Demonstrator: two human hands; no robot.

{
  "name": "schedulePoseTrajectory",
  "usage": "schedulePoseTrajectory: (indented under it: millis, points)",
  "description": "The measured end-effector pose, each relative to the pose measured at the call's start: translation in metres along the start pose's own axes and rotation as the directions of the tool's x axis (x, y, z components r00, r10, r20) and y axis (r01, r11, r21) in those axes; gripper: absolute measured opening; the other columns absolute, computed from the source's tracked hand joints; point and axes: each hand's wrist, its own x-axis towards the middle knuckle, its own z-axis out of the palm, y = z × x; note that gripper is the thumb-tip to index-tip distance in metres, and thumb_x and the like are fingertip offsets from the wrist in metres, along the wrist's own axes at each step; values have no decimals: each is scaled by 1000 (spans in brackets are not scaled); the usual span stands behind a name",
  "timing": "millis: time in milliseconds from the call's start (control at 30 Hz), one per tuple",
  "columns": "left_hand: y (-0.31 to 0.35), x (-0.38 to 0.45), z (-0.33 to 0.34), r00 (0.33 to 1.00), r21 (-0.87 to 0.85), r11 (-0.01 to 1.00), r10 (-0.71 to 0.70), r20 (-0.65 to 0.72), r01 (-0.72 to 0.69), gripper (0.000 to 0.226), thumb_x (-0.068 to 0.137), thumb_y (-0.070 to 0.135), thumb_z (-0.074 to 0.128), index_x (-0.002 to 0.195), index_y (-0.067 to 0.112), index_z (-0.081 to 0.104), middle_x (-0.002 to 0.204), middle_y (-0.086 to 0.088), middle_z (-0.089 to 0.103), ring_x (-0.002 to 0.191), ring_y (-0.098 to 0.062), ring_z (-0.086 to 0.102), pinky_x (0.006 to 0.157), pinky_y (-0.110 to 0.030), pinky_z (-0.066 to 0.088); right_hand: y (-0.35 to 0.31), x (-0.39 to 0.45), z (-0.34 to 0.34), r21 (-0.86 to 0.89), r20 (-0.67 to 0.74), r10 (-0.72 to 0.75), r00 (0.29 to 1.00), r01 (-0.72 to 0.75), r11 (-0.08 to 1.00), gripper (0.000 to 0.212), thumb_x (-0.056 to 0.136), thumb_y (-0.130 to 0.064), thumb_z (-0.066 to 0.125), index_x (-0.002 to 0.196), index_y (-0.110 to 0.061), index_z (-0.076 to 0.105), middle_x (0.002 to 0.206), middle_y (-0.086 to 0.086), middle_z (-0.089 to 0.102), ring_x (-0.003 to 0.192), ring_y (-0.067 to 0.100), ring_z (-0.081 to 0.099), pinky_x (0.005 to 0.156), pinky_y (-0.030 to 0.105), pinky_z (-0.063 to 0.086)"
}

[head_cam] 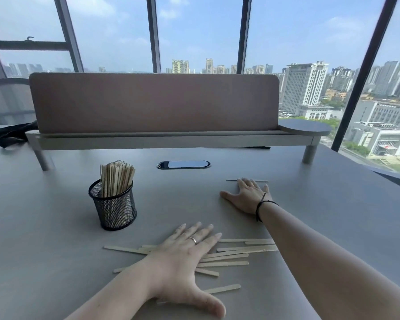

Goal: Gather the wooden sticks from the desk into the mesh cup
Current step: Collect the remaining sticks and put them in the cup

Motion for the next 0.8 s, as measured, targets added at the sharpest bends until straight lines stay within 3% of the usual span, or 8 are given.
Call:
schedulePoseTrajectory:
  millis: [167, 333, 467, 567, 667, 800]
  points:
    - [-5, 15, 4, 992, -93, 995, -42, -119, 31, 122, 63, 98, 41, 160, 35, 5, 168, 18, 0, 150, 5, -9, 125, -29, -1, -3, -14, 4, -10, -19, -63, 998, 63, 998, 91, 84, -81, 22, 150, -19, 35, 158, 0, 30, 150, 15, 17, 121, 53, 5]
    - [-8, 29, 3, 970, -188, 980, -102, -221, 60, 108, 70, 88, 53, 158, 35, 22, 162, 25, 16, 150, 6, 8, 123, -24, 13, -16, -64, 5, 3, -54, -168, 984, 169, 986, 71, 92, -73, 21, 137, -27, 50, 144, -2, 45, 140, 19, 35, 120, 52, 8]
    - [-6, 36, 3, 947, -303, 953, -110, -300, 15, 70, 78, 71, 65, 140, 43, 48, 141, 21, 53, 132, 0, 46, 109, -30, 41, -27, -104, -9, 70, 9, -268, 963, 267, 961, 52, 97, -64, 20, 123, -44, 60, 118, -7, 56, 125, 18, 46, 112, 48, 21]
    - [-2, 27, -1, 905, -249, 967, -152, -398, 54, 48, 81, 61, 65, 125, 42, 61, 124, 19, 65, 116, -6, 59, 94, -30, 48, -33, -125, -5, 130, -27, -283, 959, 284, 950, 53, 94, -68, 22, 115, -44, 64, 114, -9, 56, 117, 20, 46, 104, 37, 32]
    - [-7, 11, -3, 860, -178, 975, -203, -469, 133, 49, 81, 63, 66, 126, 43, 63, 125, 21, 66, 118, -4, 59, 93, -26, 47, -32, -137, 7, 81, -107, -324, 940, 333, 940, 56, 89, -73, 33, 121, -38, 62, 119, -11, 54, 117, 20, 44, 103, 35, 35]
    - [-28, -14, -7, 870, -242, 952, -274, -410, 186, 70, 66, 82, 62, 125, 45, 63, 125, 26, 64, 118, 1, 57, 100, -28, 46, -32, -141, 8, 122, -134, -359, 924, 374, 919, 58, 84, -73, 49, 126, -34, 60, 122, -12, 52, 117, 18, 44, 103, 32, 36]
